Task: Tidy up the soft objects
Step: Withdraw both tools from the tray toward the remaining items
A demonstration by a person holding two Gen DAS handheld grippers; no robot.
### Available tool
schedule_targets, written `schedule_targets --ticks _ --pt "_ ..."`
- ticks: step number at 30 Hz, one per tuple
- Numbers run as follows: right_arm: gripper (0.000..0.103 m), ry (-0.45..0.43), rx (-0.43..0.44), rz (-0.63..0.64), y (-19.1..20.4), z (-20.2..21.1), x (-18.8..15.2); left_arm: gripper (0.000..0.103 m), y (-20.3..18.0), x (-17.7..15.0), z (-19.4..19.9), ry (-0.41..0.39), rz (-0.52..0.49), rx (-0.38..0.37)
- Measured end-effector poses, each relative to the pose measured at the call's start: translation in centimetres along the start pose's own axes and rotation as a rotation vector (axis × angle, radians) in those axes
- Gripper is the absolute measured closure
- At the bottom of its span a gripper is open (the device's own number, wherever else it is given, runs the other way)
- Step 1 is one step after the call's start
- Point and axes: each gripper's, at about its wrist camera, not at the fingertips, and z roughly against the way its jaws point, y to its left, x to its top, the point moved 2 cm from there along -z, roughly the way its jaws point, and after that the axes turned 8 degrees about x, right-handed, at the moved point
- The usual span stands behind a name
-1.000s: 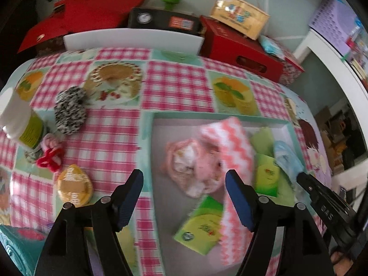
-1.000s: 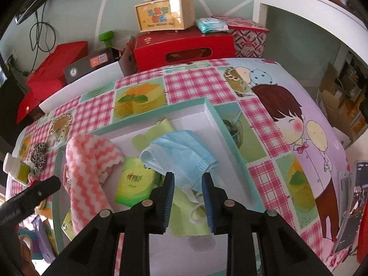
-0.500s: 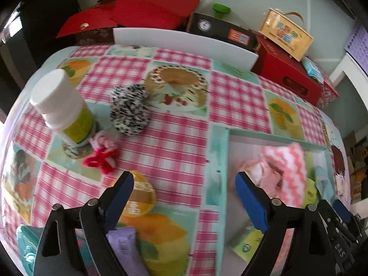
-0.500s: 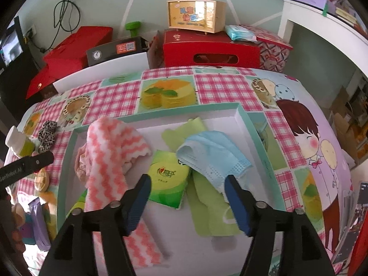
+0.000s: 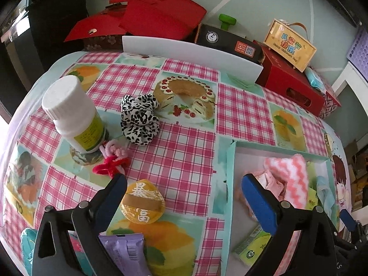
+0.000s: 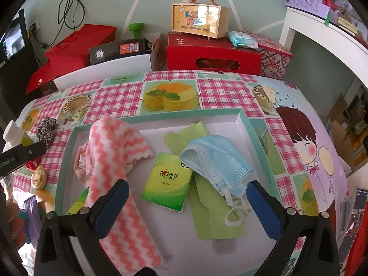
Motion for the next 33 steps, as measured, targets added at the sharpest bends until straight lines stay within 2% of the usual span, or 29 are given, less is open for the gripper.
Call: schedule_targets --ticks 8,13,18,26,33 --pt "0.0 -0.055 0.042 0.01 0.8 1.4 0.5 0.003 1.1 0.4 1.2 -0.036 0.025 -0.02" --pt "0.0 -0.06 0.118 -0.01 1.6 1.8 0.6 0.003 3.5 1.1 3.4 -0.109 0.074 -0.02" --pt "0.0 -0.077 0.142 0.026 3.2 2.0 0.5 0.003 6.9 1.8 4.6 -0.139 0.126 0.013" --pt "0.0 -0.098 0.212 0.072 6.6 2.3 0.4 0.003 13.3 2.1 5.7 -0.143 0.252 0.079" --pt "0.0 -0.1 0.27 0.128 10.5 2.0 0.6 0.003 16.9 1.2 5.2 -0.087 0.287 0.169"
